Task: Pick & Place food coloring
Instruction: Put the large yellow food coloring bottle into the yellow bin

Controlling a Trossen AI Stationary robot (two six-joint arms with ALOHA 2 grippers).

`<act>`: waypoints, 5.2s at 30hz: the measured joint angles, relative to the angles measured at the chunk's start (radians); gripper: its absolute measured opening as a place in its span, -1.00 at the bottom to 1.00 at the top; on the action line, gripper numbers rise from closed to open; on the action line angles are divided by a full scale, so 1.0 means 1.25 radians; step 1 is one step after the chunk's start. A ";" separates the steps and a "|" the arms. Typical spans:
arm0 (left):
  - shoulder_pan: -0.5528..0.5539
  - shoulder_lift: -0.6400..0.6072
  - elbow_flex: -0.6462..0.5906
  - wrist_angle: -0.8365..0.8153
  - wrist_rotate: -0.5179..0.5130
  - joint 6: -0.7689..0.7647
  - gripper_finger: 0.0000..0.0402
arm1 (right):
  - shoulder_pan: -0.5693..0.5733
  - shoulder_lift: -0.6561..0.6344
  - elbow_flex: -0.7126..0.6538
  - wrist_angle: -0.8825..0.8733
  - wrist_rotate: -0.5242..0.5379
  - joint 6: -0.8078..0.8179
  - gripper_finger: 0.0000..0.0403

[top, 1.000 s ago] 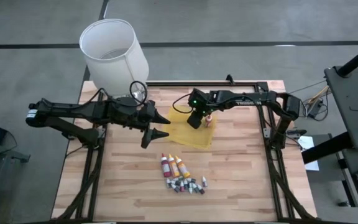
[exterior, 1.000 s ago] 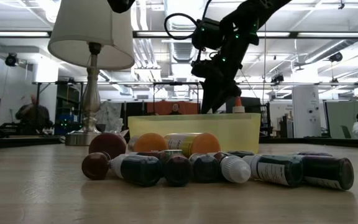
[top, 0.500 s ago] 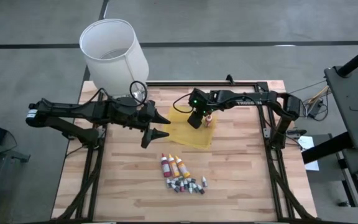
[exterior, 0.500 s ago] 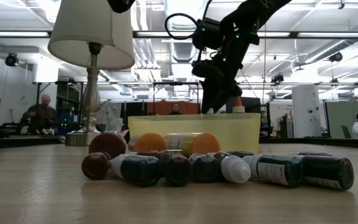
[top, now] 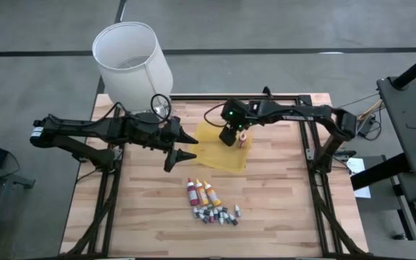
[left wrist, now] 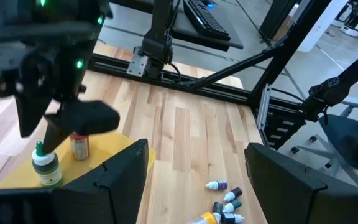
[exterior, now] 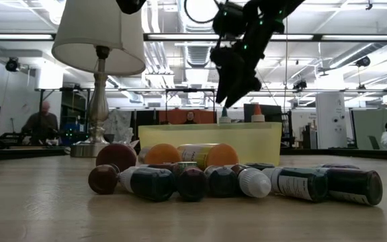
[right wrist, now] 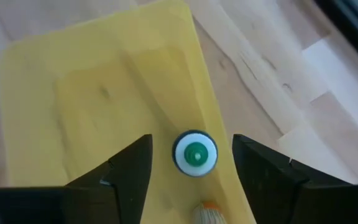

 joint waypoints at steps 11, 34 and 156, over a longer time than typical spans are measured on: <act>0.001 0.000 0.000 0.000 0.000 -0.007 0.20 | 0.103 -0.129 0.010 -0.029 -0.063 0.006 0.08; -0.004 0.001 0.000 -0.002 0.103 0.014 -0.98 | 0.397 -0.217 0.010 -0.019 -0.057 0.033 -0.03; -0.124 -0.677 -0.887 0.464 -0.110 0.079 -1.00 | 0.446 -0.208 -0.004 0.055 0.067 0.194 -0.18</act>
